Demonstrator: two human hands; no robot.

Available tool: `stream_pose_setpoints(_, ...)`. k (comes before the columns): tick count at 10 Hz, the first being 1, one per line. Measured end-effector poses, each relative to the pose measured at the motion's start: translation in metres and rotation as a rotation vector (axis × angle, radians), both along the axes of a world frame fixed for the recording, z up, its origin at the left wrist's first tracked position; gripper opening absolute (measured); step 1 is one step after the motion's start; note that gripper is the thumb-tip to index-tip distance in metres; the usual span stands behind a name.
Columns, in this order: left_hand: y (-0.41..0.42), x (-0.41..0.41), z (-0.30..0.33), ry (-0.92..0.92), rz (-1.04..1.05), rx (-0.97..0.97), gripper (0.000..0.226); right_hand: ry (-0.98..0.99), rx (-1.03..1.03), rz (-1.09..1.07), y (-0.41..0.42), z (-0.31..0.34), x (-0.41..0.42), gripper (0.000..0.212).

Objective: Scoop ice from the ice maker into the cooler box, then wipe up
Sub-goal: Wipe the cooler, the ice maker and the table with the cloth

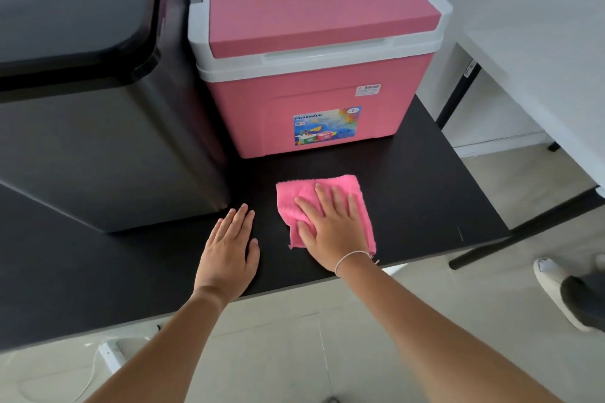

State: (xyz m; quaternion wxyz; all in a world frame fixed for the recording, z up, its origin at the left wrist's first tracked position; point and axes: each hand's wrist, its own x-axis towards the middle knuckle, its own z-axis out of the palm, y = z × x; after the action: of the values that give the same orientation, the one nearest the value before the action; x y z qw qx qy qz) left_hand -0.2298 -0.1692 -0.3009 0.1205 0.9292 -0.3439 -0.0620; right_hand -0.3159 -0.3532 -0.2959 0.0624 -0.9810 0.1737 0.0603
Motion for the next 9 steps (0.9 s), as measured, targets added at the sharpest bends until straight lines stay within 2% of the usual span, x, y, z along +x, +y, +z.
stream_pose_setpoints(1, 0.001, 0.0, 0.0, 0.005, -0.002, 0.008, 0.077, -0.032, -0.005, 0.055, -0.006, -0.003, -0.012, 0.059)
stream_pose_setpoints(2, 0.002, 0.001, -0.001, 0.008, -0.001, 0.008, 0.077, -0.022, -0.047, 0.019, -0.027, -0.005, -0.029, 0.054)
stream_pose_setpoints(3, 0.002, 0.0, 0.0, 0.012, 0.001, -0.001, 0.077, 0.018, -0.085, -0.126, -0.065, 0.0, -0.049, 0.063)
stream_pose_setpoints(4, 0.001, 0.0, 0.0, 0.012, 0.005, -0.004, 0.076, 0.046, -0.109, -0.292, -0.111, -0.001, -0.062, 0.062)
stream_pose_setpoints(5, 0.0, 0.0, 0.0, 0.002, 0.005, 0.002, 0.075, 0.028, -0.114, -0.418, -0.129, 0.002, -0.053, 0.061)
stream_pose_setpoints(6, 0.0, 0.0, 0.0, -0.015, 0.0, 0.007, 0.075, 0.018, -0.048, -0.428, -0.114, 0.002, -0.023, 0.052)
stream_pose_setpoints(8, 0.001, 0.001, -0.002, -0.015, -0.005, 0.002, 0.075, -0.024, 0.019, -0.114, -0.028, 0.001, 0.025, 0.051)
stream_pose_setpoints(9, 0.001, 0.001, -0.002, 0.0, -0.008, 0.001, 0.076, -0.01, -0.011, -0.006, -0.01, -0.001, 0.012, 0.055)
